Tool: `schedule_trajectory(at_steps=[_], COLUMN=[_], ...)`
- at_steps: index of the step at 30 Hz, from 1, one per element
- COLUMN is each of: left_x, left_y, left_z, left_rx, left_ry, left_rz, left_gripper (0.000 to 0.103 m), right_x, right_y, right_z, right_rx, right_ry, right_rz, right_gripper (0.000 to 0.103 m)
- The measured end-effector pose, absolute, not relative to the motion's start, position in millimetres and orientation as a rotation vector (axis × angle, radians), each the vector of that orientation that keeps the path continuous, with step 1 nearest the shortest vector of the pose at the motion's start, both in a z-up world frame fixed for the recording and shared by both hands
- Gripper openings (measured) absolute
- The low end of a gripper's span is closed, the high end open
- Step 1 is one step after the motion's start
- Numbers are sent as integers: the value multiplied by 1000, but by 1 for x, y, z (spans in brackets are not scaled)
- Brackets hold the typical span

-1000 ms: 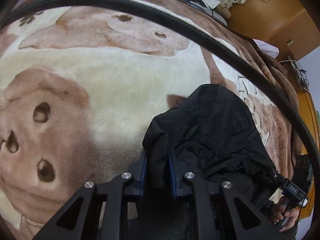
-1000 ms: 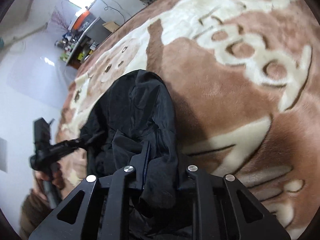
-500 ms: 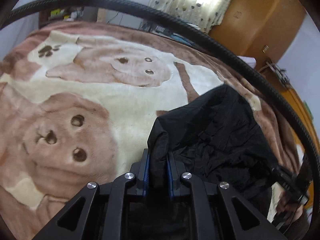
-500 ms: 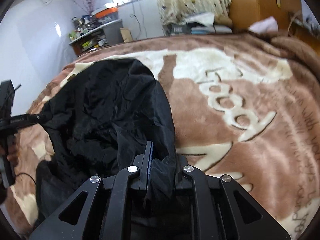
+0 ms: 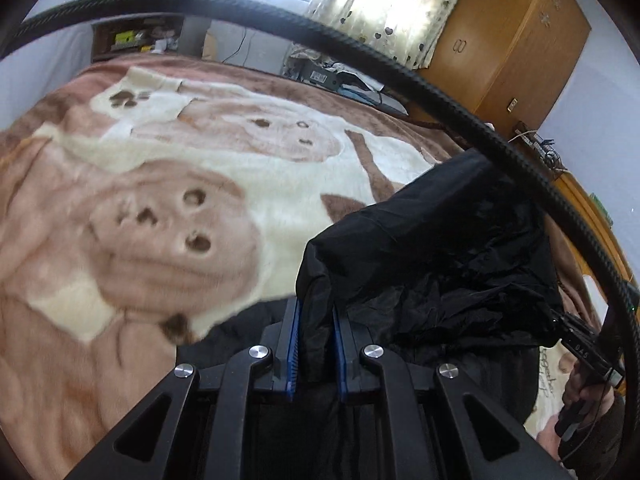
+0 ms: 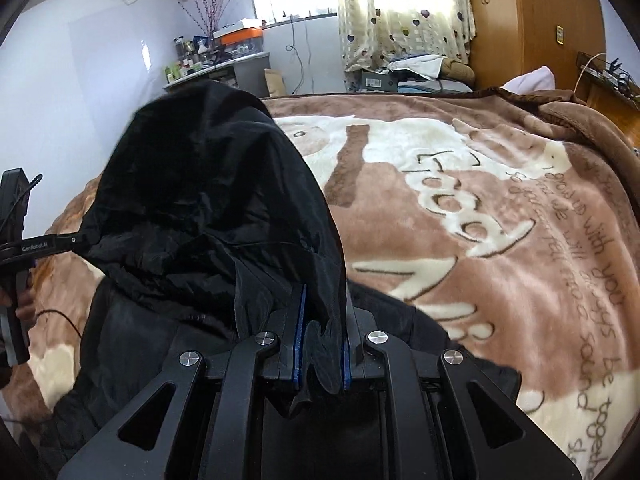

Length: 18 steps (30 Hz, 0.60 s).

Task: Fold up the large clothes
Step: 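Lift the hem with both tools and fold it toward the collar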

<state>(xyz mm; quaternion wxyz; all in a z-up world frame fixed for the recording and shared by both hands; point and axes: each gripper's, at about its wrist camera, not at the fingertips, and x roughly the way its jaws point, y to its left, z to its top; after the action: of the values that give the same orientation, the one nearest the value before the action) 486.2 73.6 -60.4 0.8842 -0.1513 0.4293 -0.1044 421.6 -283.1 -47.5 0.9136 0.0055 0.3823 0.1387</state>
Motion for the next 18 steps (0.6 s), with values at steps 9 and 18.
schedule_trajectory(at_steps=[9,18], left_x=[457,429], left_y=[89,102], left_z=[-91,-102], left_rx=[-378,-474], left_ry=[945,1005], left_rz=[-184,-171], left_gripper=[15,30], right_x=[387,357], right_y=[-291,-310], right_z=[-68,-68], right_rx=[-92,129], right_ry=[801,849], right_rz=[252,244], right_gripper=[14,20])
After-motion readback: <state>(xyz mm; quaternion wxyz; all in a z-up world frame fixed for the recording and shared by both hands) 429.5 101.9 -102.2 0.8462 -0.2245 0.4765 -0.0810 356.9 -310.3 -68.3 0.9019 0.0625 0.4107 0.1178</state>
